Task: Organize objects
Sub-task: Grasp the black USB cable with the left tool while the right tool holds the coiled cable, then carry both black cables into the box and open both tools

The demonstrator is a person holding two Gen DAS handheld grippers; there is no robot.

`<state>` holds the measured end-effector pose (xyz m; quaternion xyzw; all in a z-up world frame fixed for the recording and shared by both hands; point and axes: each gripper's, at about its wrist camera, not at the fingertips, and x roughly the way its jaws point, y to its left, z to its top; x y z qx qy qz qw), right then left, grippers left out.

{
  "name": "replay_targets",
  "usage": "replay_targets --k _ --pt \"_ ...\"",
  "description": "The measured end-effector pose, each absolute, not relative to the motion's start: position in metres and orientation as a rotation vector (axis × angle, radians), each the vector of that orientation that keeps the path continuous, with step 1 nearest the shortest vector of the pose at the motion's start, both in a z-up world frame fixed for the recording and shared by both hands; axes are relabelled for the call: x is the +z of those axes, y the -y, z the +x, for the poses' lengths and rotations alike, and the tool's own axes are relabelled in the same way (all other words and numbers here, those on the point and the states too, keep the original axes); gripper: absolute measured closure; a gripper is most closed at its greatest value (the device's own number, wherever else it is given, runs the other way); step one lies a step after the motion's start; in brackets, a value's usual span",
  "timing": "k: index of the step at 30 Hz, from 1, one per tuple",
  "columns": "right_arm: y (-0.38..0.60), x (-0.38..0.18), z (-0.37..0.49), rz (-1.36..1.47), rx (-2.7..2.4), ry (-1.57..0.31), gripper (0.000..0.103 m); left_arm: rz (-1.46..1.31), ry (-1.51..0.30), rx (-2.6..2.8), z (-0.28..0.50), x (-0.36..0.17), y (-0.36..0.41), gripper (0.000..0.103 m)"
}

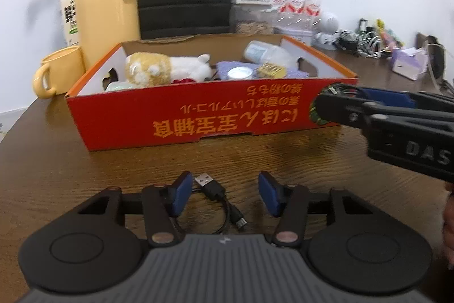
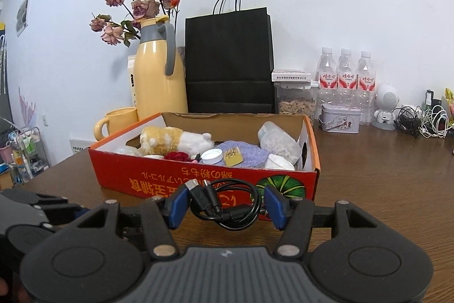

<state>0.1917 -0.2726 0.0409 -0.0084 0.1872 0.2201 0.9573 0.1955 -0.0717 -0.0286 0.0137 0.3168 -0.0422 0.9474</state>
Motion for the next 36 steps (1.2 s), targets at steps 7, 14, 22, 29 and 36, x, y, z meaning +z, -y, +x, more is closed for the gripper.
replay_targets --k 7,14,22,29,36 --pt "0.270 0.040 0.189 -0.030 0.467 -0.376 0.047 0.006 -0.661 -0.038 0.198 -0.030 0.069 0.084" --pt "0.267 0.038 0.188 -0.042 0.469 -0.384 0.047 -0.015 -0.641 -0.052 0.195 -0.028 0.065 0.086" --pt "0.267 0.038 0.189 -0.045 0.468 -0.385 0.047 -0.037 -0.575 -0.074 0.187 -0.013 0.060 0.086" --pt "0.264 0.049 0.190 -0.070 0.483 -0.356 0.047 -0.053 -0.469 -0.087 0.188 0.021 0.045 0.086" --pt "0.258 0.067 0.214 -0.090 0.470 -0.332 0.047 -0.012 -0.381 -0.092 0.209 0.049 0.043 0.086"
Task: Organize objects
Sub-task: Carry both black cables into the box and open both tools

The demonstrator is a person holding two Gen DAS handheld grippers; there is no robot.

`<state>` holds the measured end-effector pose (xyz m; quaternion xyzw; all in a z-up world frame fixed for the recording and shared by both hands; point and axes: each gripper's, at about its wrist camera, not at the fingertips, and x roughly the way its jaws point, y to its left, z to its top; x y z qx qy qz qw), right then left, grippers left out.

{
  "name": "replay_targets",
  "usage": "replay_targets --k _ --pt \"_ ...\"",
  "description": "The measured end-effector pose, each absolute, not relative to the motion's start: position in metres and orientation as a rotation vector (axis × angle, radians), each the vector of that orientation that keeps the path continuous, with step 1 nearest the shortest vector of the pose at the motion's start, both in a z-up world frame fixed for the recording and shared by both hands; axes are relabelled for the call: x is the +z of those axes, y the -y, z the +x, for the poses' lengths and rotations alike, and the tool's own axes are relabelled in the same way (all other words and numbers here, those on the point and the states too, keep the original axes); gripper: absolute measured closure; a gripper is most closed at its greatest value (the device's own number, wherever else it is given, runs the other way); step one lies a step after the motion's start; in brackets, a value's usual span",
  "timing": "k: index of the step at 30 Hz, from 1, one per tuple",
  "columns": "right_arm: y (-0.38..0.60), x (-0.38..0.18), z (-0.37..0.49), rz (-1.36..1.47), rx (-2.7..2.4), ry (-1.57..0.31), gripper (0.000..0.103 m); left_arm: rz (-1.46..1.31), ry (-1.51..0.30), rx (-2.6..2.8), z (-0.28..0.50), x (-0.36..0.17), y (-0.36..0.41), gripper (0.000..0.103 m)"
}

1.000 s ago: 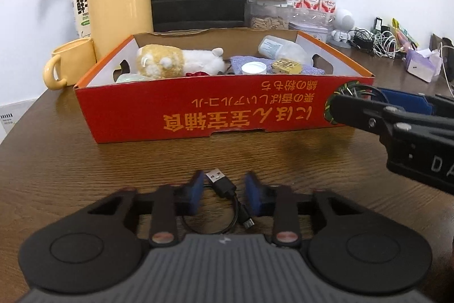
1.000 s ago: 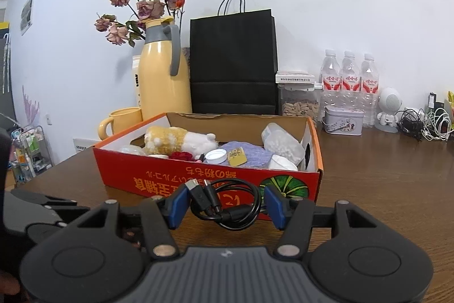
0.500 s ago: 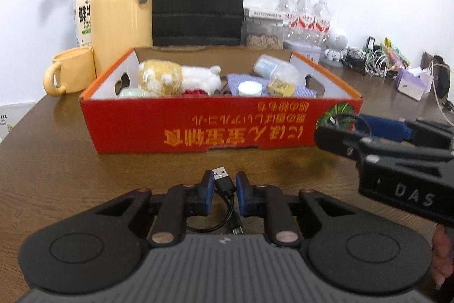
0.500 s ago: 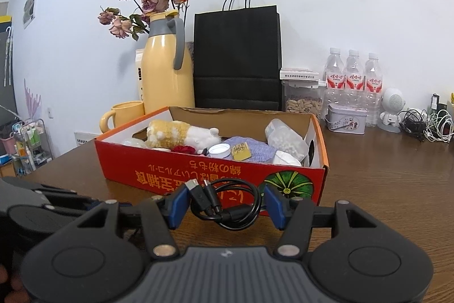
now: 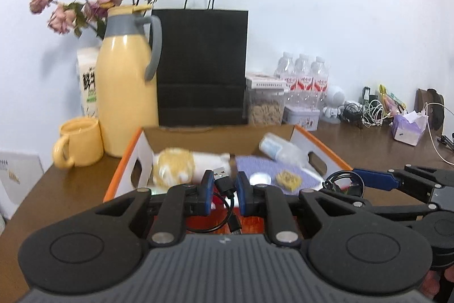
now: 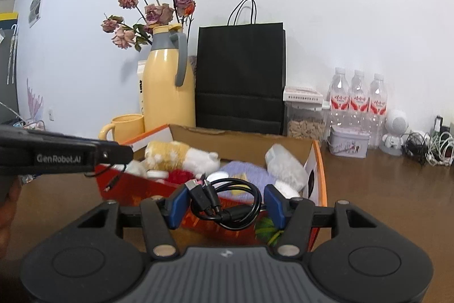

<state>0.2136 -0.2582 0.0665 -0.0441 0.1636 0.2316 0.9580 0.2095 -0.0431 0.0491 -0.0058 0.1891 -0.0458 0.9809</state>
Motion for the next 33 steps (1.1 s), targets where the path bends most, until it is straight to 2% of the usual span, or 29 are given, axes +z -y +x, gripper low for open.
replay_targets --k 10,22,23,24,25,26,27,28,29,32,33 --pt "0.232 0.083 0.274 -0.116 0.461 -0.314 0.047 -0.075 -0.350 -0.089 0.257 0.053 0.034 0.086" --pt "0.214 0.050 0.329 -0.114 0.434 -0.409 0.046 -0.071 -0.392 -0.087 0.310 0.027 0.019 0.084" --pt "0.215 0.048 0.330 -0.112 0.431 -0.416 0.046 -0.066 -0.393 -0.082 0.310 0.025 0.018 0.081" --pt "0.215 0.046 0.331 -0.111 0.429 -0.420 0.045 -0.059 -0.392 -0.079 0.310 0.025 0.018 0.071" --pt "0.216 0.045 0.332 -0.112 0.427 -0.424 0.044 -0.054 -0.388 -0.076 0.309 0.025 0.019 0.053" --pt "0.216 0.045 0.331 -0.114 0.421 -0.424 0.033 -0.051 -0.376 -0.067 0.307 0.025 0.018 0.044" --pt "0.217 0.045 0.330 -0.117 0.410 -0.418 0.019 -0.049 -0.361 -0.057 0.305 0.026 0.018 0.025" --pt "0.218 0.045 0.329 -0.121 0.397 -0.410 0.013 -0.047 -0.348 -0.047 0.303 0.027 0.018 0.007" --pt "0.218 0.045 0.327 -0.125 0.388 -0.403 0.009 -0.046 -0.335 -0.036 0.301 0.029 0.018 0.000" --pt "0.220 0.046 0.326 -0.129 0.373 -0.411 0.000 -0.046 -0.320 -0.018 0.299 0.031 0.018 0.000" --pt "0.220 0.047 0.326 -0.129 0.365 -0.408 0.000 -0.048 -0.326 -0.013 0.300 0.031 0.017 0.000"
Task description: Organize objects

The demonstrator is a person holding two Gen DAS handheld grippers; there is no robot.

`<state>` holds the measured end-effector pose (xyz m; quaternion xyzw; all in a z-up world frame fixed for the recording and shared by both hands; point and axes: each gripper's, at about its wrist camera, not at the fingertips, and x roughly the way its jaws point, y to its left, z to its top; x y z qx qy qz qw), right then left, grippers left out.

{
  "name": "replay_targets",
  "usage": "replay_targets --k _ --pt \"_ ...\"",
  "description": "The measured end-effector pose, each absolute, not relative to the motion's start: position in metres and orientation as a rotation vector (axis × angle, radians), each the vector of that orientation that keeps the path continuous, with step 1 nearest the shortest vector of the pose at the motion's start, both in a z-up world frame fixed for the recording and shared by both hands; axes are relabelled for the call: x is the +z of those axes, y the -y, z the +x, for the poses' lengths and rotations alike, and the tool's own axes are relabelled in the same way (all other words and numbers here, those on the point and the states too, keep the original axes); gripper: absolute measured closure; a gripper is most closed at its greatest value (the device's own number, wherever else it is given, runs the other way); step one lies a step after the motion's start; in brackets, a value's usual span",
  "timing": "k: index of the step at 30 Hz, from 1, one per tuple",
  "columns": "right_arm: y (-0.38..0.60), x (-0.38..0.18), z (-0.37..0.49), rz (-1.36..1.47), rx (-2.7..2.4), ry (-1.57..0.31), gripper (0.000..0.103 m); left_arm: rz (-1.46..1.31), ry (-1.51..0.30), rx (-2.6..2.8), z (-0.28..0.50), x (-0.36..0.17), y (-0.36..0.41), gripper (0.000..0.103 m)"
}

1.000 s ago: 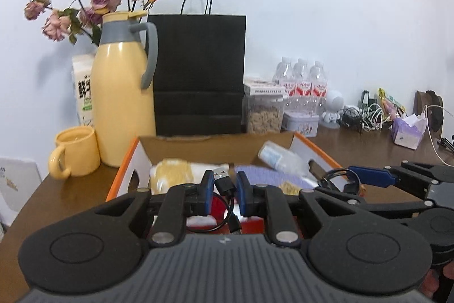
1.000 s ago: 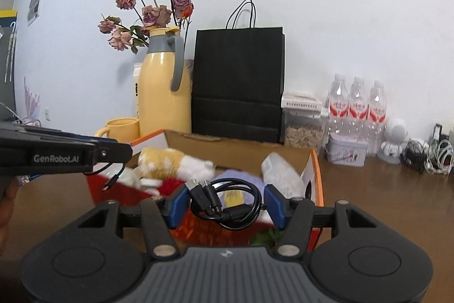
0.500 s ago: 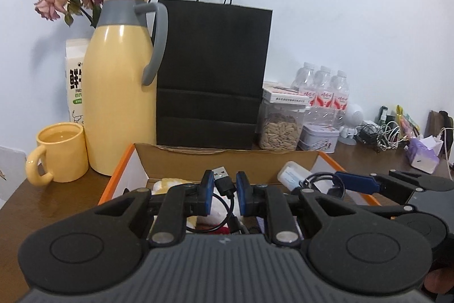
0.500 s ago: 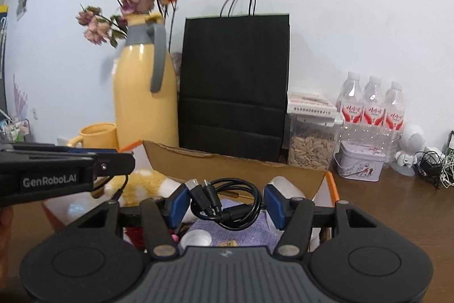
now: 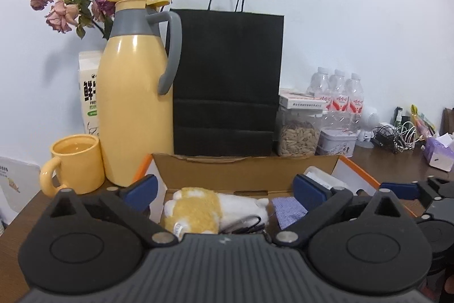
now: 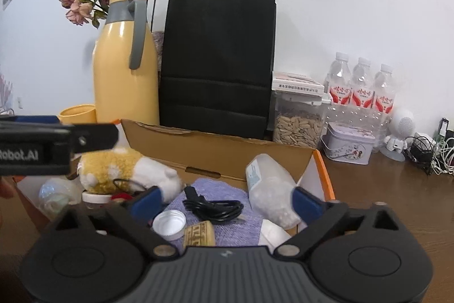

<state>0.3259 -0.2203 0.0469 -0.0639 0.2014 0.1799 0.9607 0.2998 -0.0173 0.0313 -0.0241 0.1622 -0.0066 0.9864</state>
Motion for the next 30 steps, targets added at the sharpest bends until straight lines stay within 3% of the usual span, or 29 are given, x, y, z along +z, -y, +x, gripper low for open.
replay_targets --k 14,30 --pt "0.225 0.058 0.312 -0.121 0.365 -0.417 0.000 -0.069 -0.319 -0.031 0.280 0.043 0.014 0.000" --pt "0.239 0.059 0.219 -0.118 0.377 -0.486 0.000 -0.096 -0.408 -0.001 0.186 0.046 -0.004 0.000"
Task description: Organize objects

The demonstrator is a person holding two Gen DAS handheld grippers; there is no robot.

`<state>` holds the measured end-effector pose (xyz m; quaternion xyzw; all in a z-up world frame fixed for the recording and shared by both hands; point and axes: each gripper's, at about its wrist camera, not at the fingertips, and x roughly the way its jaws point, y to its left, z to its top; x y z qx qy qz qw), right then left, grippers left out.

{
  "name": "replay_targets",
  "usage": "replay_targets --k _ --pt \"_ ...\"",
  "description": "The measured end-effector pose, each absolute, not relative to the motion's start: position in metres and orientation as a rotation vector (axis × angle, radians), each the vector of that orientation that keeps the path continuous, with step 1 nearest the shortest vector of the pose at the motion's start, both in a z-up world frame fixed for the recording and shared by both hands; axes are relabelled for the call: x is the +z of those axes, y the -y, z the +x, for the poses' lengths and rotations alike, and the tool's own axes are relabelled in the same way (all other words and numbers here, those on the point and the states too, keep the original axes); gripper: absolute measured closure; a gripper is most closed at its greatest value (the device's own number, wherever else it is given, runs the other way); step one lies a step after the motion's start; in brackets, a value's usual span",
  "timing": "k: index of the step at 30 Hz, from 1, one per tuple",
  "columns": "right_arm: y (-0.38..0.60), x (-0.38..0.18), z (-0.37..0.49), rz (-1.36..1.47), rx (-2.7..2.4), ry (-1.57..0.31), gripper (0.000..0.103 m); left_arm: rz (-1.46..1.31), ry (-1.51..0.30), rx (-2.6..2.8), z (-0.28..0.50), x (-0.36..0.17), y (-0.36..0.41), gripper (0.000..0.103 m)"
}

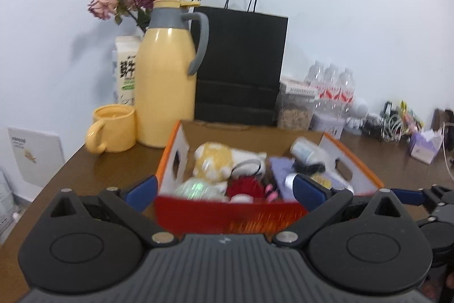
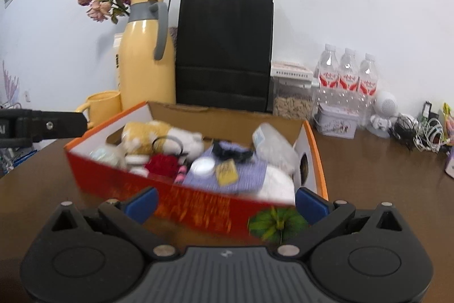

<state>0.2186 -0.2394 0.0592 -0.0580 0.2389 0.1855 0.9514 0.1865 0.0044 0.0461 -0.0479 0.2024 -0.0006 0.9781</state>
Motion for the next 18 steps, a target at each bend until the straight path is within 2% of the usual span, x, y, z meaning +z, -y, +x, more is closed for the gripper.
replay_targets --k 11,18 --pt "0.257 0.060 0.154 -0.073 0.376 -0.532 0.000 -0.060 -0.540 0.031 0.128 0.022 -0.008 0.000" --pt "0.261 0.060 0.130 -0.064 0.379 -0.556 0.000 -0.052 -0.561 0.031 0.101 0.016 -0.004 0.000"
